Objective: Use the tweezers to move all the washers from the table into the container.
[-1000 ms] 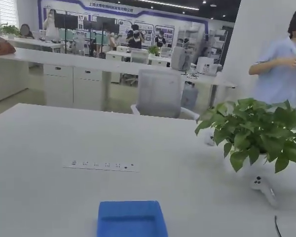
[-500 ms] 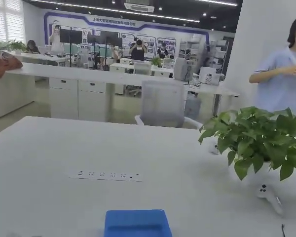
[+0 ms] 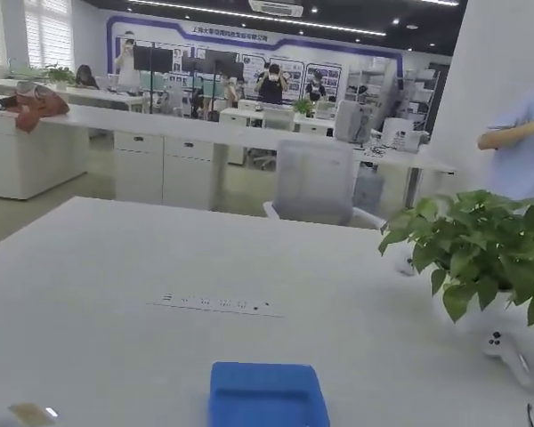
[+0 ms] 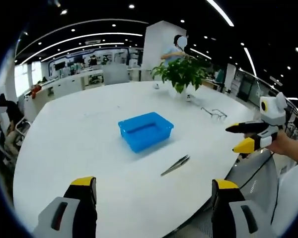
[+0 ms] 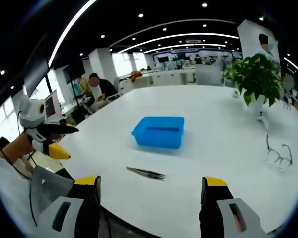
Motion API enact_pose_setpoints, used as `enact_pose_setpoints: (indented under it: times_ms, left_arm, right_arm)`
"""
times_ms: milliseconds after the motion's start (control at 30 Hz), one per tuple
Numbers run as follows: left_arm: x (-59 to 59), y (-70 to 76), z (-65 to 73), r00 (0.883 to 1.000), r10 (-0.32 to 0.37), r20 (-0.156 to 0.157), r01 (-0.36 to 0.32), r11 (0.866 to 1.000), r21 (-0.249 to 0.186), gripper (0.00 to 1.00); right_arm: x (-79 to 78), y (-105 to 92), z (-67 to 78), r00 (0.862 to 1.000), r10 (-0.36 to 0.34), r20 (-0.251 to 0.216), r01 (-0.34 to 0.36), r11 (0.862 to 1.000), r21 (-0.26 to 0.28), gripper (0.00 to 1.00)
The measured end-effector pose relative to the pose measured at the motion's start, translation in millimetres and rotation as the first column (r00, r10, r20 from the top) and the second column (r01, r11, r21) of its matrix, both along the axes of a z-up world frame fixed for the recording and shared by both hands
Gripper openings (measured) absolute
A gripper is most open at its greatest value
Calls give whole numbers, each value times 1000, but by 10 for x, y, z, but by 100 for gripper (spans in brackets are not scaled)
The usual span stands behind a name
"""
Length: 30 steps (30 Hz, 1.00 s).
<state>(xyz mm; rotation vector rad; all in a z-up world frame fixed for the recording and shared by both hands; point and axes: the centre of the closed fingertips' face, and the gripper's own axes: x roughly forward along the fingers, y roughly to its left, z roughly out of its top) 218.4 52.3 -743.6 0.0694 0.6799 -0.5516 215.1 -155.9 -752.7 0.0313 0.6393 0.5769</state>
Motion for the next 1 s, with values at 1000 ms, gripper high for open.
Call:
enact_pose_setpoints:
  times_ms: [1000]
  left_arm:
    - [10,173,32,989,144,44,-144,990,-8,96]
  right_arm:
    - [8,-129,-87,999,-31,-40,30,999,-41,92]
